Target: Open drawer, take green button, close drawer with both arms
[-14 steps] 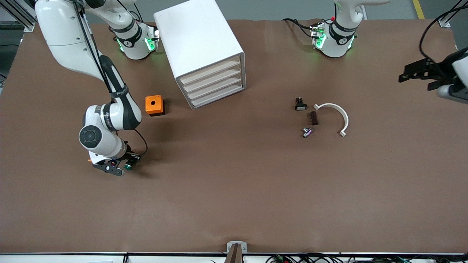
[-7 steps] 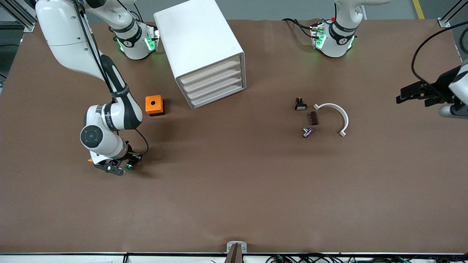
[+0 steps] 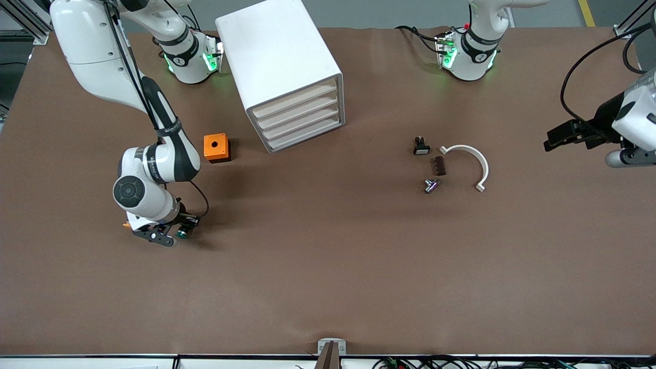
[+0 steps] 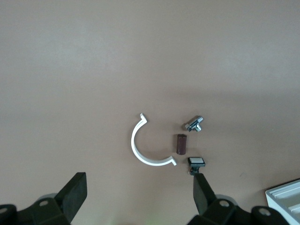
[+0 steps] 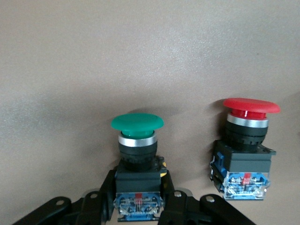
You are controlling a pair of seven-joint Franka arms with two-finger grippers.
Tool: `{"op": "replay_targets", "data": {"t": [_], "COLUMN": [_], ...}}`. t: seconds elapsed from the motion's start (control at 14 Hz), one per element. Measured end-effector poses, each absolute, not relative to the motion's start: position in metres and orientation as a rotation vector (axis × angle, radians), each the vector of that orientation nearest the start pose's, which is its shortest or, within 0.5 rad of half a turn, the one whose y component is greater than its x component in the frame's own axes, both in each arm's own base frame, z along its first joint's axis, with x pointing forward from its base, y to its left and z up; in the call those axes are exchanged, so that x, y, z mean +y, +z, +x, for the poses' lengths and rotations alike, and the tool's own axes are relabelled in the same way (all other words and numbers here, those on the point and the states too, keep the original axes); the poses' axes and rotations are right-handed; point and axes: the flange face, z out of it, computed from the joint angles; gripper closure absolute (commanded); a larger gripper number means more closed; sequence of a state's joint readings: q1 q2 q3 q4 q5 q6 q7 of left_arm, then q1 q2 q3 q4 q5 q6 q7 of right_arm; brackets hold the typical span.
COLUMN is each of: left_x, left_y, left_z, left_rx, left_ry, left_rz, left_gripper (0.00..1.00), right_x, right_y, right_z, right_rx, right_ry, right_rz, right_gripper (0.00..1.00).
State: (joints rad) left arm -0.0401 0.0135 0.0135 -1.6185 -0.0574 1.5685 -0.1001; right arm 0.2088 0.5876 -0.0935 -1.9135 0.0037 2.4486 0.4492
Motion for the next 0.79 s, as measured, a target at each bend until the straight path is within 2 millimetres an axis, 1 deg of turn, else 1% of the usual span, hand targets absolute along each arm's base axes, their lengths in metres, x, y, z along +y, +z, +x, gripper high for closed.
{"op": "replay_targets", "data": {"t": [0.14,0.21,0.29,0.36,0.43,0.57,0.64,0.72,0.79], "left_x": [-0.025,-0.025,-0.025,-0.024,-0.022,-0.018,-0.016,-0.015,-0.014], "left_y": [0.612,0.62,0.625,0.629,0.631,0.633,0.637,0.64,0.642], "left_z": [0.547,0.545,0.543,0.543,0.542,0.542,0.542,0.542,0.542], "left_rx": [-0.109,-0.107,-0.106,-0.107,-0.11,-0.119,-0.123,-0.127,-0.129], "left_ry": [0.07,0.054,0.042,0.038,0.043,0.038,0.027,0.016,0.01], "left_rz": [-3.189,-3.189,-3.19,-3.189,-3.188,-3.188,-3.189,-3.189,-3.189], "left_gripper": [0.0,0.0,0.0,0.0,0.0,0.0,0.0,0.0,0.0], "right_x": [0.077,0.079,0.081,0.083,0.085,0.087,0.087,0.086,0.082], "right_y": [0.192,0.205,0.225,0.254,0.29,0.37,0.404,0.431,0.452], "right_z": [0.623,0.627,0.631,0.635,0.638,0.64,0.638,0.634,0.63], "right_rx": [0.506,0.503,0.499,0.493,0.482,0.467,0.449,0.417,0.377], "right_ry": [0.031,0.045,0.089,0.153,0.216,0.277,0.281,0.285,0.293], "right_rz": [-3.156,-3.157,-3.163,-3.17,-3.175,-3.176,-3.175,-3.176,-3.177], "right_gripper": [0.0,0.0,0.0,0.0,0.0,0.0,0.0,0.0,0.0]}}
